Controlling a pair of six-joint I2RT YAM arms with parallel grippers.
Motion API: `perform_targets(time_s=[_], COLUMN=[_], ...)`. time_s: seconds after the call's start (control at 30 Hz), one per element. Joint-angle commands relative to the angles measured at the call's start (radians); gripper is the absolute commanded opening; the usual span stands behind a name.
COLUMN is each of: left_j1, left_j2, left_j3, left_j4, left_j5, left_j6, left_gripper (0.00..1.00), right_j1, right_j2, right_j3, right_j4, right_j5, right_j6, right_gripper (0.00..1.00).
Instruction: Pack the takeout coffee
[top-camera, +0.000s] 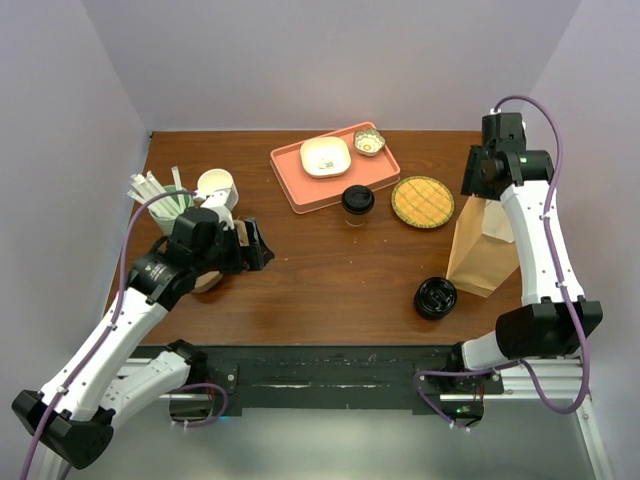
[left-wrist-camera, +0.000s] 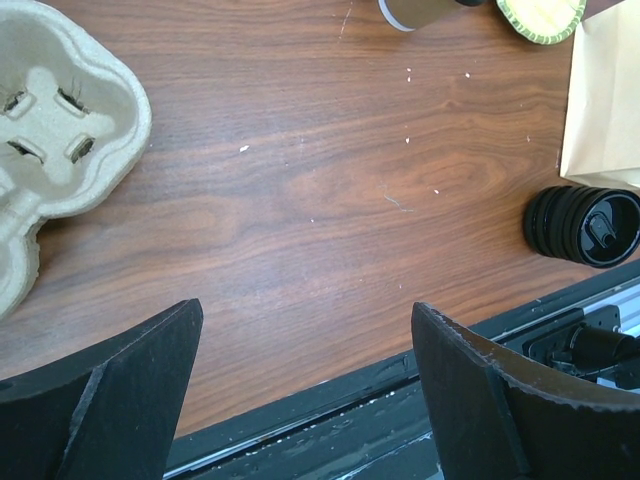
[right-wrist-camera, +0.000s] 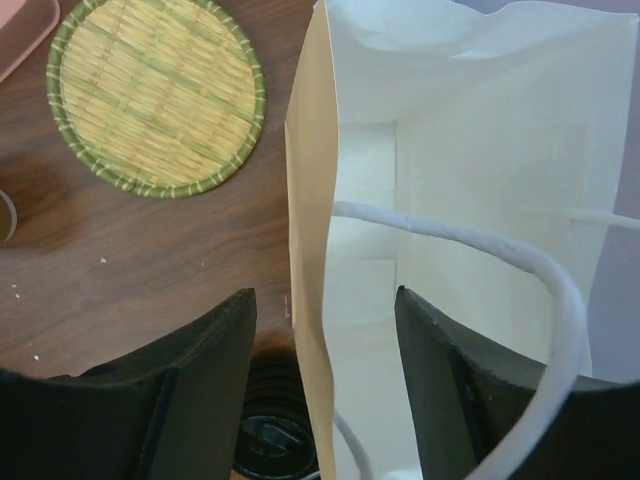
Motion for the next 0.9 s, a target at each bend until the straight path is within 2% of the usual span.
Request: perform_targets(time_s=[0.0,0.07,0.1,0.17,0.2,0.3,0.47,0.57,0.6,0.7,0.77,0.87], left_j1=[0.003,0.003,0.003,0.003,0.003,0.003,0.003,0.003,0.003,-0.004,-0.007,-0.009], left_j2=[-0.004,-0.003,0.000,0.002,0.006,-0.003,-0.015,-0.011,-0.008,0.002,0.005,0.000], left_j3=[0.063,0.069,0.069,0.075,0.078,0.098,0.159,0.193,0.201,0.227,0.250,0.265], left_j4=[0.017,0.014,0.014,0.011,0.009,0.005,-0.035,-0.075,-0.081,-0.112,-0.142,-0.173], left_j5=[-0.015,-0.026,-0.027,-0.026,-0.029,-0.047,-0.119,-0.182,-0.203,-0.246,-0.271,-0.337], left_j6=[0.021,0.021,0.021,0.020,0.018,0.018,0.021,0.018,0.017,0.004,-0.003,-0.020], left_gripper=[0.90,0.90,0.90,0.90,0.90,0.90,0.90,0.90,0.90,0.89,0.89,0.89], right_j1=[-0.032,-0.032,-0.032,-0.032,-0.030,-0.032,-0.004,0.068,0.136,0.291,0.329,0.391], right_j2=[-0.016,-0.010,-0.007,0.010,0.019,0.044,0.065,0.062,0.065,0.059,0.051,0.009], right_j3=[-0.025,-0.015,-0.004,0.043,0.066,0.178,0.384,0.462,0.481,0.531,0.559,0.513], right_j4=[0.101,0.113,0.113,0.104,0.081,0.041,-0.004,-0.019,-0.045,-0.071,-0.100,-0.085], right_j5=[-0.086,-0.092,-0.084,-0.066,-0.055,-0.015,-0.127,-0.193,-0.207,-0.205,-0.272,-0.378], right_j6=[-0.049,-0.065,-0.081,-0.104,-0.117,-0.120,-0.170,-0.204,-0.276,-0.348,-0.353,-0.381], right_gripper=[0.45,0.34,0.21,0.10,0.00,0.00,0.00,0.00,0.00,0.00,0.00,0.00])
